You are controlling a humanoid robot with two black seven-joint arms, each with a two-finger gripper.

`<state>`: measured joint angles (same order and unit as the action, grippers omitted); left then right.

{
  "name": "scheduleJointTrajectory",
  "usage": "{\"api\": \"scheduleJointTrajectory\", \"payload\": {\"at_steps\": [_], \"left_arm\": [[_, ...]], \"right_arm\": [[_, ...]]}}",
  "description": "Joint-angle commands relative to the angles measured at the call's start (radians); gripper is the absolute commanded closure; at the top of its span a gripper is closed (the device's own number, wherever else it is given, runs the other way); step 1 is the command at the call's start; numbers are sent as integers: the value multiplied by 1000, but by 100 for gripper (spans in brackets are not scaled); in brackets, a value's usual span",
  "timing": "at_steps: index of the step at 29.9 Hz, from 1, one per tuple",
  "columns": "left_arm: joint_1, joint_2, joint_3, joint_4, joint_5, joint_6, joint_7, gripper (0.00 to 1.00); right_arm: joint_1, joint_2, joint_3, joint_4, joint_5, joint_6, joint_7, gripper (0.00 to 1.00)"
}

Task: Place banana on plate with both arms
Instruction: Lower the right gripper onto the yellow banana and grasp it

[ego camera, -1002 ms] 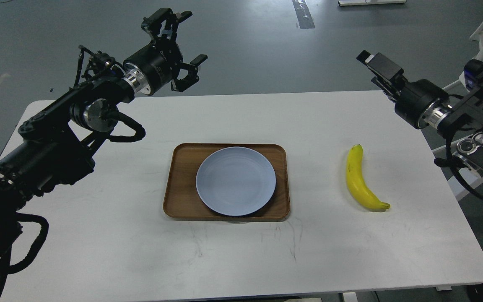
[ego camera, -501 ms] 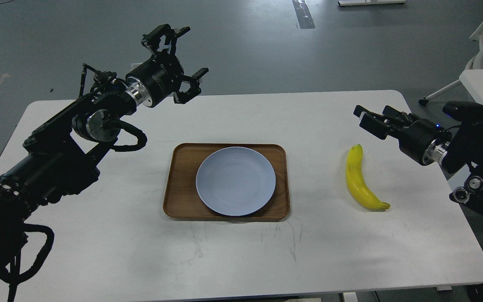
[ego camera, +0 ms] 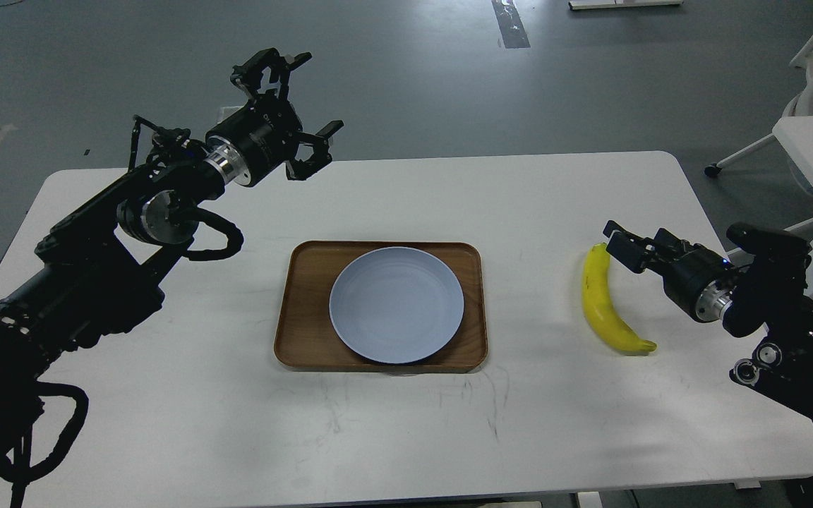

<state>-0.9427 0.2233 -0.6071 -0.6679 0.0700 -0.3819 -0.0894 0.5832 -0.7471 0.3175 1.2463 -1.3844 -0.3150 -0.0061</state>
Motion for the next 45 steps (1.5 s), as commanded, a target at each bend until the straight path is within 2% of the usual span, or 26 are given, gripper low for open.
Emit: {"api": "scheduleJointTrajectory", "payload": {"at_steps": [1,4,9,14,25,30,33,35,36,37,38,42,45], "left_arm": [[2,13,3,-19,7,-5,3,1],[5,51,9,-45,8,-9,17,1],[15,57,24,-81,7,-2,11,1],[25,51,23,-82,7,-2,7,1],[51,54,10,-84,1,-2,2,1],[78,56,10,-82,4,-2,-30,1],[84,56,10,-84,4,-3,-33,1],[85,54,10,-84,4,-3,-33,1],[85,54,10,-84,5,-3,-32,1],[85,54,10,-84,5,-3,-33,1],[85,54,10,-84,5,-3,-33,1],[85,54,13,-82,5,-3,-32,1],[85,54,17,-84,7,-3,-32,1]], "right_arm": [[-14,6,0,1,2,1,0,2],[-20,5,0,-1,2,1,0,2],[-28,12,0,-4,4,1,-5,2],[-28,43,-6,-11,11,1,-40,2],[-6,77,-66,-61,25,28,-43,2],[4,95,-84,-88,25,43,-43,5],[12,98,-120,-90,24,56,-44,11],[15,101,-147,-90,25,56,-63,29],[15,101,-150,-90,25,57,-69,33],[15,101,-155,-90,25,60,-87,48],[15,103,-155,-91,25,65,-94,55],[20,103,-155,-88,27,88,-97,56],[24,101,-158,-85,31,91,-97,80]]}}
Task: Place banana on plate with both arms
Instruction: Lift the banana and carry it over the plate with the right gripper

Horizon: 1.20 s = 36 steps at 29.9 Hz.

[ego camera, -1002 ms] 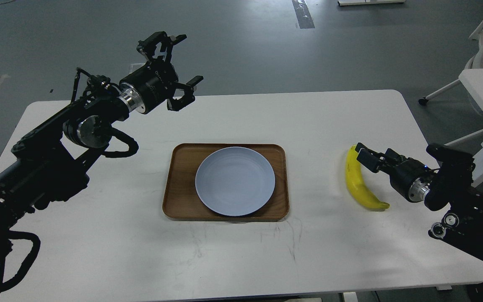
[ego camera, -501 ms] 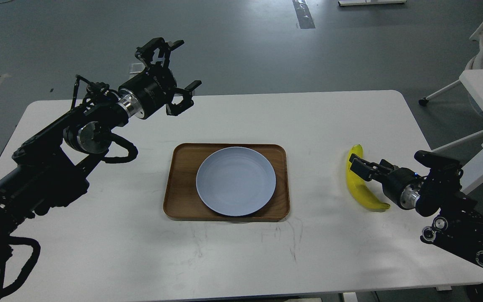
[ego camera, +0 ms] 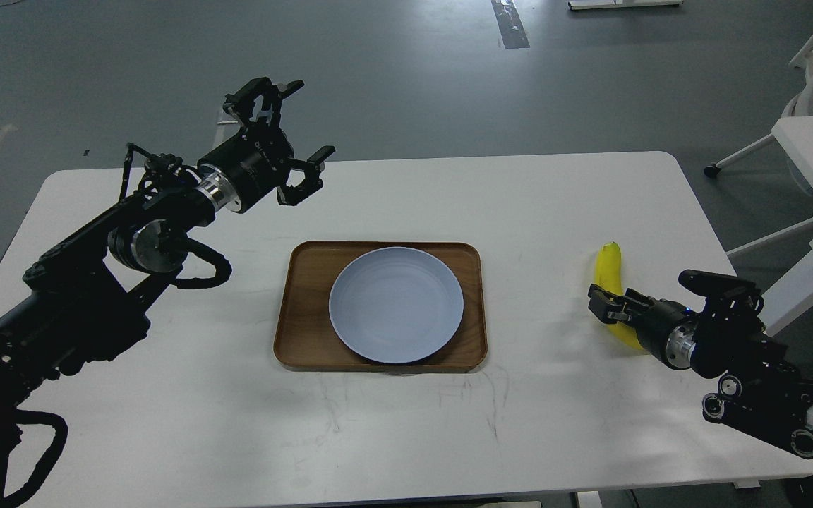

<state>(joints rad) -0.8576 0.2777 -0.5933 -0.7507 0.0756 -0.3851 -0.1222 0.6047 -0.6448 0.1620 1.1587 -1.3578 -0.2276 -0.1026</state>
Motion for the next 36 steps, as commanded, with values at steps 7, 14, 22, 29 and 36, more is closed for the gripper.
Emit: {"api": "scheduleJointTrajectory", "payload": {"at_steps": [7,14,22,29,36], "left_arm": [[3,1,9,1,3,2,0,1],[3,1,10,1,3,2,0,1],[18,-5,10,1,19,2,0,1],[12,-9,9,1,19,5,1,1],[12,-3,7,1,19,18,0,1]], "right_arm": [[10,-4,-1,7,39,-6,-5,100],[20,-10,1,24,43,-22,-5,100],[220,-12,-13,116,77,-22,37,100],[564,88,-289,99,80,50,148,100],[606,289,-392,10,82,60,196,100]]}}
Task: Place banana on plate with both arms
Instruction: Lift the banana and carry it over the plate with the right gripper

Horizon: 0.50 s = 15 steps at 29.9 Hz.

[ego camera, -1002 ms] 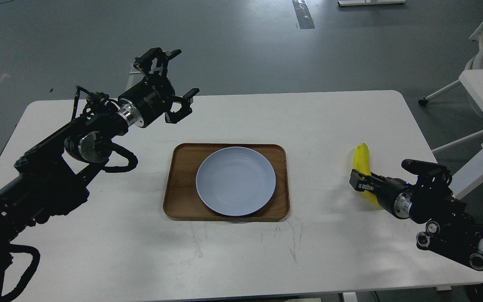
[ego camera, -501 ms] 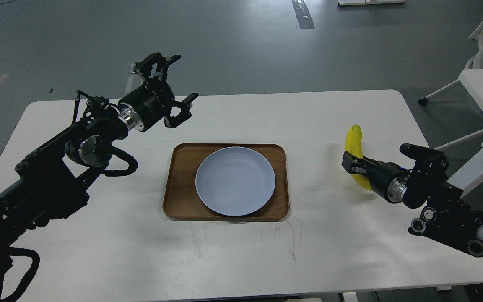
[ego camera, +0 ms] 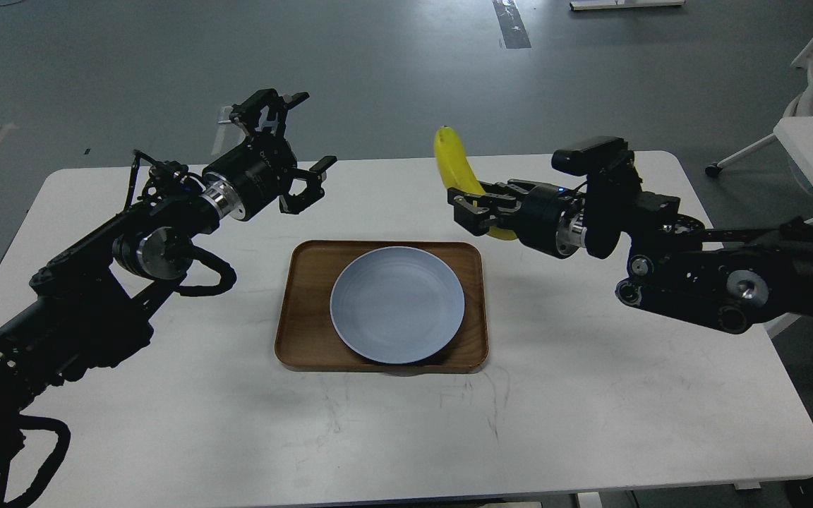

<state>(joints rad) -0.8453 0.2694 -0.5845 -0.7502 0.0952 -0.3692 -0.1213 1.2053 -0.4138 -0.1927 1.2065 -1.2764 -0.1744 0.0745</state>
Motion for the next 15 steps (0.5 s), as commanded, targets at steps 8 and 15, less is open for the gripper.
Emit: {"api": "scheduleJointTrajectory", "payload": {"at_steps": [8,15], "left_arm": [[-1,21,-12,0,0,6,-1,1],[-1,19,-15,0,-2,6,-3,1]], "right_arm": [[-16,121,-103,-48,2,9,27,98],[-53,122,-103,-38,67,9,80,85]]}}
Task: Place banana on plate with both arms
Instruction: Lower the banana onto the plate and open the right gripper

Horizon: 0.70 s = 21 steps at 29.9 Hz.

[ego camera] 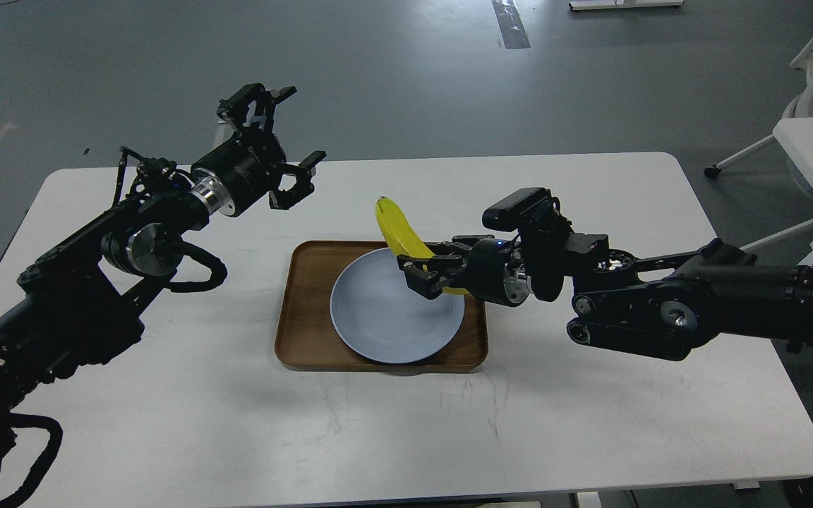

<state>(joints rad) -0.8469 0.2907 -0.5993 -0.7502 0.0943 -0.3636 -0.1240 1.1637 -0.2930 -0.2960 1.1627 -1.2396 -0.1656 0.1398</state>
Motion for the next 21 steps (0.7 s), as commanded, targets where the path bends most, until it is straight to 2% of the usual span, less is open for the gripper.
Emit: {"api": "scheduleJointTrajectory", "payload": {"at_steps": [1,2,4,5,6,8,9,11,17,21], "left_arm": [[0,-2,0,0,1,0,0,1],[0,-2,0,0,-1,0,0,1],[0,-2,0,0,1,0,0,1],[0,-2,0,0,1,0,0,1],[0,-2,0,0,1,0,0,1],[0,-2,0,0,1,0,0,1],[0,-1,0,0,1,0,0,1],[0,1,0,0,1,0,0,1],[0,5,1,0,1,0,0,1],[-3,11,3,0,1,-2,1,1]], "right_arm": [[-13,2,0,6,31,0,15,82],[-13,3,0,6,32,0,15,77],[-16,5,3,5,46,0,15,58],[-19,5,5,6,52,-2,15,52],[-21,5,6,8,61,-2,15,38],[-22,5,8,8,72,-2,14,19],[-28,5,11,8,80,-2,9,5],[-32,6,14,9,83,-2,7,0],[-33,6,31,9,83,-9,4,0],[-12,-12,145,8,118,-9,3,0]]}}
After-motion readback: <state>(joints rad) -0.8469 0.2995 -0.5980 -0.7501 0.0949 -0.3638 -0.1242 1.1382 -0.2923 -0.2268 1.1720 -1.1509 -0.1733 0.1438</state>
